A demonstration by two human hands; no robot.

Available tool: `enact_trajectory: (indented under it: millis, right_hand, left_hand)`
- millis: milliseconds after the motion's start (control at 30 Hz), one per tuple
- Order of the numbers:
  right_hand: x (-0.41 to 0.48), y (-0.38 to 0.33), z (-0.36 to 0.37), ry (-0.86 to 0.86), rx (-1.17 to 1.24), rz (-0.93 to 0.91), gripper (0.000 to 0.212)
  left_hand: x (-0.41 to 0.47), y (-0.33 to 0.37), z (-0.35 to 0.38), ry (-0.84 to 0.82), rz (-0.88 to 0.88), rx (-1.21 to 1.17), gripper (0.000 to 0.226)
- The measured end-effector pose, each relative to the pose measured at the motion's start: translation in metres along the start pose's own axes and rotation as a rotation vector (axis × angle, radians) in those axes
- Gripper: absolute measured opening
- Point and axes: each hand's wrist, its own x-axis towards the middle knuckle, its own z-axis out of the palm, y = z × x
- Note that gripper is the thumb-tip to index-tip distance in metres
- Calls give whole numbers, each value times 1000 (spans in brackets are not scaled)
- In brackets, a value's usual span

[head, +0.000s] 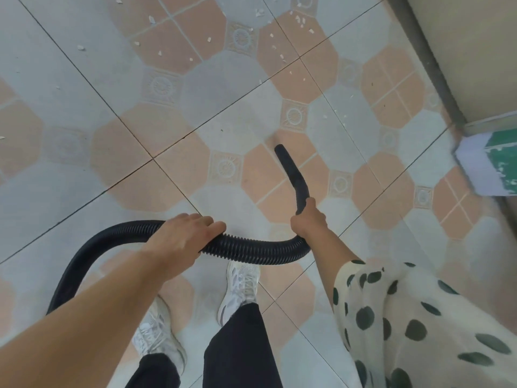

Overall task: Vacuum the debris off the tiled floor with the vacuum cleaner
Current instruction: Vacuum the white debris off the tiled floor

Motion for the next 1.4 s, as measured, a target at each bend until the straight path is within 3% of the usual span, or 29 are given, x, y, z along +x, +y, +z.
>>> enact_trajectory:
  millis: [333,633,733,933,1067,1200,1400]
  right_hand:
    - [25,23,1,15,195,12,52]
    - [69,6,-40,52,207,59,59]
    - [82,-3,-56,55,176,68,62]
    - [104,-8,-83,41,239,105,71]
    - [109,7,-99,29,294,92,71]
    - [127,26,-113,65,328,85,60]
    - [145,34,-138,90,350,73,62]
  left_hand:
    - [17,10,0,-24,-20,77,37]
    - [58,34,-8,-4,-173,45,40]
    - [82,50,-6,22,-108,6,49]
    - [136,91,-2,-53,-162,-48,64]
    - [158,106,0,-119,-130,56,54]
    - [181,121,0,-88,-95,114,51]
    - [213,125,-7,-60,-60,138,53]
